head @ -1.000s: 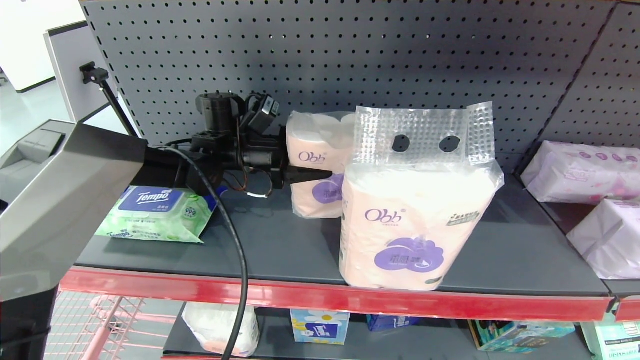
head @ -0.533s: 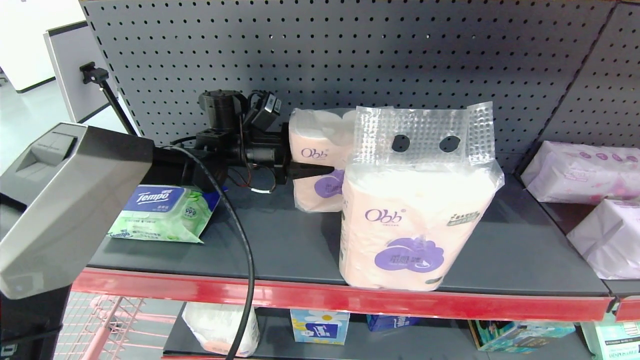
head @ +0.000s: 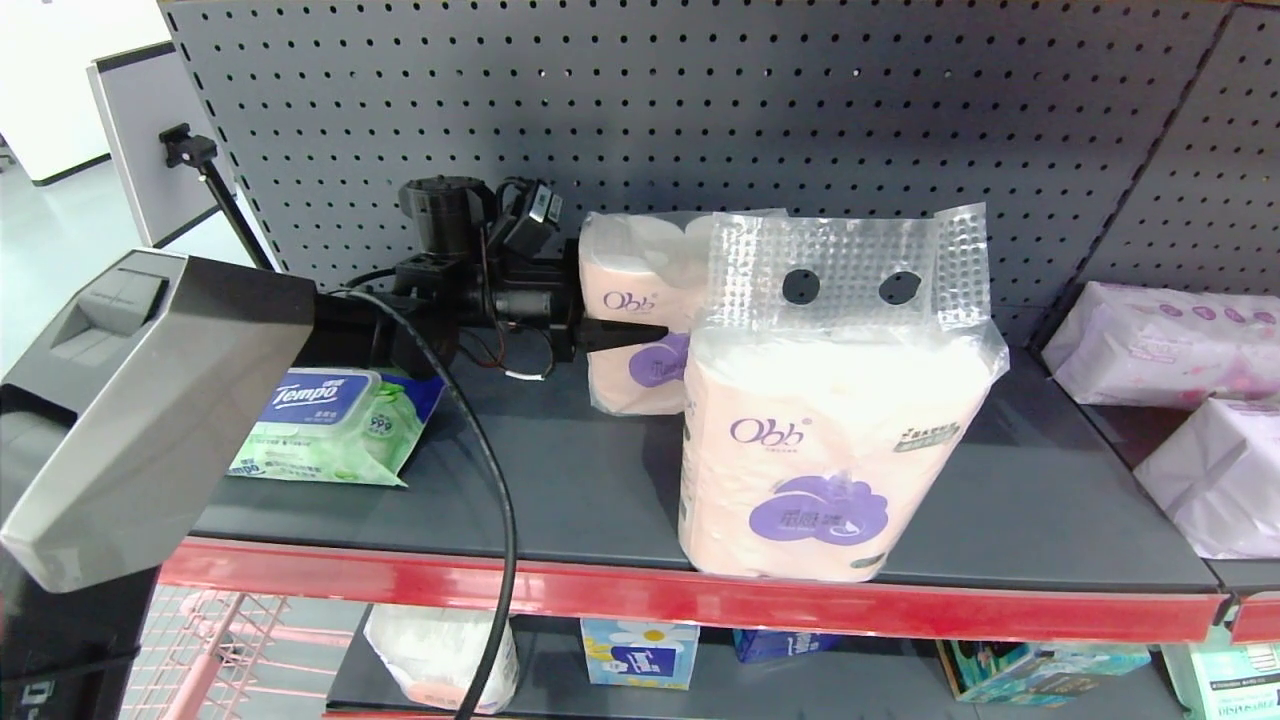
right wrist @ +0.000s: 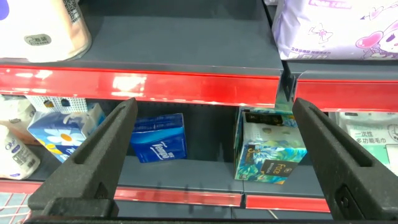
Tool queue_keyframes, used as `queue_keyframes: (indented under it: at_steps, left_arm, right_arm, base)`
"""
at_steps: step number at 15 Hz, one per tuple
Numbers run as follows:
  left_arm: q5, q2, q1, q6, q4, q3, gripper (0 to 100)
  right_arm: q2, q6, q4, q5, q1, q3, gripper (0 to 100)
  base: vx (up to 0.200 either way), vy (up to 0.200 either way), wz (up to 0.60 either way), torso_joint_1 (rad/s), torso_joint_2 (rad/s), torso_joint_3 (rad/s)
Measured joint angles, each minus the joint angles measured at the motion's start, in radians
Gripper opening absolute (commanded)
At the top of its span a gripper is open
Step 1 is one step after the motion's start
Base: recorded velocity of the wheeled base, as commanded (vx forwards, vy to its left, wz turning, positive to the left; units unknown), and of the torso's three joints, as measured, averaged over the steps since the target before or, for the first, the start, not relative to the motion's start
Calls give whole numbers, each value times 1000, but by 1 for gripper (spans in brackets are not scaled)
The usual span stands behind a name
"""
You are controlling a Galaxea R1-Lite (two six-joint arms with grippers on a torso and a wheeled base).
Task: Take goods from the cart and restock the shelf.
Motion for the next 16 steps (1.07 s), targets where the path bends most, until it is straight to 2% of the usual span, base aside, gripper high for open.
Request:
queue_keyframes:
  at_steps: [5,13,14,16]
  left_arm:
    - [-3,4,-5,4,40,0,0]
    - [0,6,-6,4,45,-1,0]
    - [0,6,-5,7,45,0,100]
    - [0,7,-6,15,55,1,100]
  right_arm:
    - [0,0,0,0,0,0,100]
    - [0,0,0,0,0,0,100]
    - [0,0,0,0,0,0,100]
    - [0,0,0,0,0,0,100]
  base:
    - [0,0,0,0,0,0]
    - [0,0,0,0,0,0]
    - [0,0,0,0,0,0]
    - [0,0,0,0,0,0]
